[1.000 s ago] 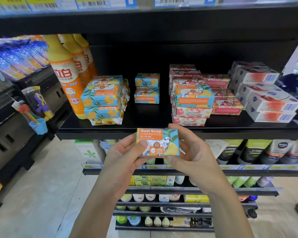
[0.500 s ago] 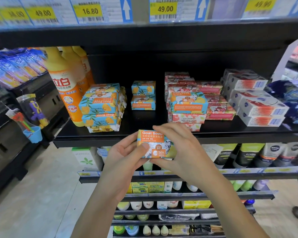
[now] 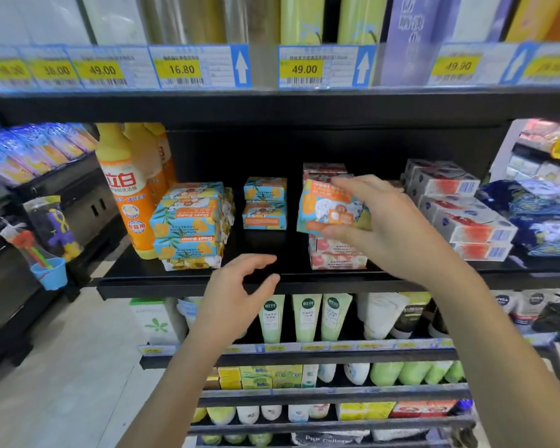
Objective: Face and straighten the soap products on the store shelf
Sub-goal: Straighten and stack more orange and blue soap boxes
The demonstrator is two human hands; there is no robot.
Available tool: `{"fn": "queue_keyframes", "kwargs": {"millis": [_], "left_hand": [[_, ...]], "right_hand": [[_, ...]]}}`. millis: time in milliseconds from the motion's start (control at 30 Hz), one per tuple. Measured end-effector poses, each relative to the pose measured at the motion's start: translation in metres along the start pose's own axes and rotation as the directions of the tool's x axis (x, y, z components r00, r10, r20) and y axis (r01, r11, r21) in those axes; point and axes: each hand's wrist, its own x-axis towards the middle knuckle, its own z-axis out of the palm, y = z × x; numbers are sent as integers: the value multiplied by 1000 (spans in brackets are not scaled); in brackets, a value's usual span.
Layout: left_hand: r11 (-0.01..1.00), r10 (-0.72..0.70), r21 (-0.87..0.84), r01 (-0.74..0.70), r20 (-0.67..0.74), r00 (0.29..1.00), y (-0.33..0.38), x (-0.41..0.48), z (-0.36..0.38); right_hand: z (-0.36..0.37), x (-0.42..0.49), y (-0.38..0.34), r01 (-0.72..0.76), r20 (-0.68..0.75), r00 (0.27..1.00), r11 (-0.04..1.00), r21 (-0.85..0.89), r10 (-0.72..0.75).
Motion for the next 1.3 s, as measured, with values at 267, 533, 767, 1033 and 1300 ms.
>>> {"fn": "queue_keyframes", "kwargs": {"millis": [267,533,767,1033,1300], "left_hand": [[908,76,396,-135,163,984,-35,14,19],[912,98,388,-136,118,988,-44,13,21],[914,147,367,-176,105,984,-52,14,26],[908,182,367,-202,89,979,-55,12,28],[892,211,407,-198,13,977,-65,2,21]], "right_hand": [[-11,75,38,-120,115,985,989,-86,129],[-7,112,60,-158,246,950,975,-153,193],[-4,112,68,-208,281,931,971,-120,234],[4,102,25,-28,161,984,950,-312,81],[64,86,-49,133,117,986,986,-100,-121]]}}
